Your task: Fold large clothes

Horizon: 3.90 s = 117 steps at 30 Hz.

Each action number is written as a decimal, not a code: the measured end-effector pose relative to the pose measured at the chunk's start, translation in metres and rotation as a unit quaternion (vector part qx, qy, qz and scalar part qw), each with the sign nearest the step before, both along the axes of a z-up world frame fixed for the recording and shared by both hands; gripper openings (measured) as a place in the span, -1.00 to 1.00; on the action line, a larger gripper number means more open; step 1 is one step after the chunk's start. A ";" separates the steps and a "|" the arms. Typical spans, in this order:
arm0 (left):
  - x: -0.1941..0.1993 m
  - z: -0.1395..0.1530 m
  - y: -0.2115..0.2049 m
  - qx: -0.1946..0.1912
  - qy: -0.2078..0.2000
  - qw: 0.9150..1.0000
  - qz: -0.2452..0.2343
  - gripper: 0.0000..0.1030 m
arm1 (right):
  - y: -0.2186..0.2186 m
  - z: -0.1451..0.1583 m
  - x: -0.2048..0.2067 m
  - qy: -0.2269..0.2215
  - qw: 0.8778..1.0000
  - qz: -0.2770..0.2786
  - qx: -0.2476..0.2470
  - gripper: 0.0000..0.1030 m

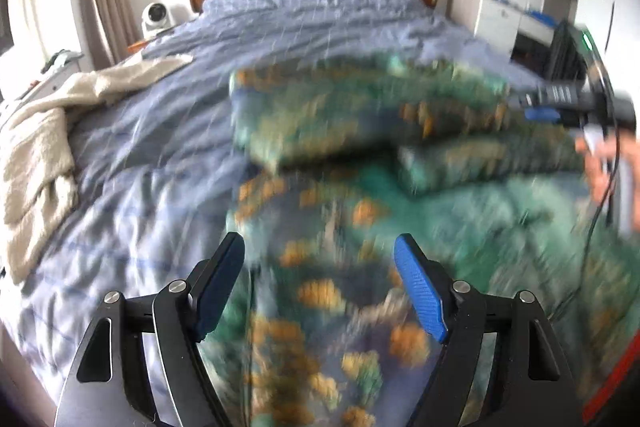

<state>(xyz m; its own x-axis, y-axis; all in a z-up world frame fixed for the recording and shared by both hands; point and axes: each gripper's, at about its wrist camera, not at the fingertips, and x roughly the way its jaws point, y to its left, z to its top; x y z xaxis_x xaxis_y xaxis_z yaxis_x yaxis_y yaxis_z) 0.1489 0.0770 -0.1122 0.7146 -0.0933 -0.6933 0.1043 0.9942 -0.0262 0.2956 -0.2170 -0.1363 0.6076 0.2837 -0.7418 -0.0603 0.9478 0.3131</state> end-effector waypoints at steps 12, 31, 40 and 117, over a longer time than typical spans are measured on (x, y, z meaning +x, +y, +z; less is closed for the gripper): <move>0.161 -0.034 0.000 -0.057 0.073 0.996 0.010 -0.06 | 0.052 -0.028 0.040 0.022 0.994 0.107 -0.022 -0.28; 0.245 -0.011 0.018 -0.081 0.060 0.994 0.050 0.15 | 0.037 -0.057 0.030 0.026 0.996 0.087 0.021 -0.39; 0.271 -0.078 0.044 -0.129 0.075 0.984 0.096 0.22 | 0.034 -0.062 0.024 0.015 0.996 0.089 0.025 -0.39; -0.088 -0.009 -0.029 -0.007 0.060 0.997 -0.042 0.90 | 0.025 0.019 -0.271 -0.013 0.997 0.059 -0.056 0.13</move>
<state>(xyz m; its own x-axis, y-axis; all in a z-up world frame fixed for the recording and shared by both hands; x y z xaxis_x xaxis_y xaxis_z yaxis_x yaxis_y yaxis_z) 0.0609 0.0480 -0.1214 0.6153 -0.1600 -0.7719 0.1832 0.9814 -0.0574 0.0248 -0.1925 -0.1170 0.5952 0.2700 -0.7569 -0.1796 0.9627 0.2022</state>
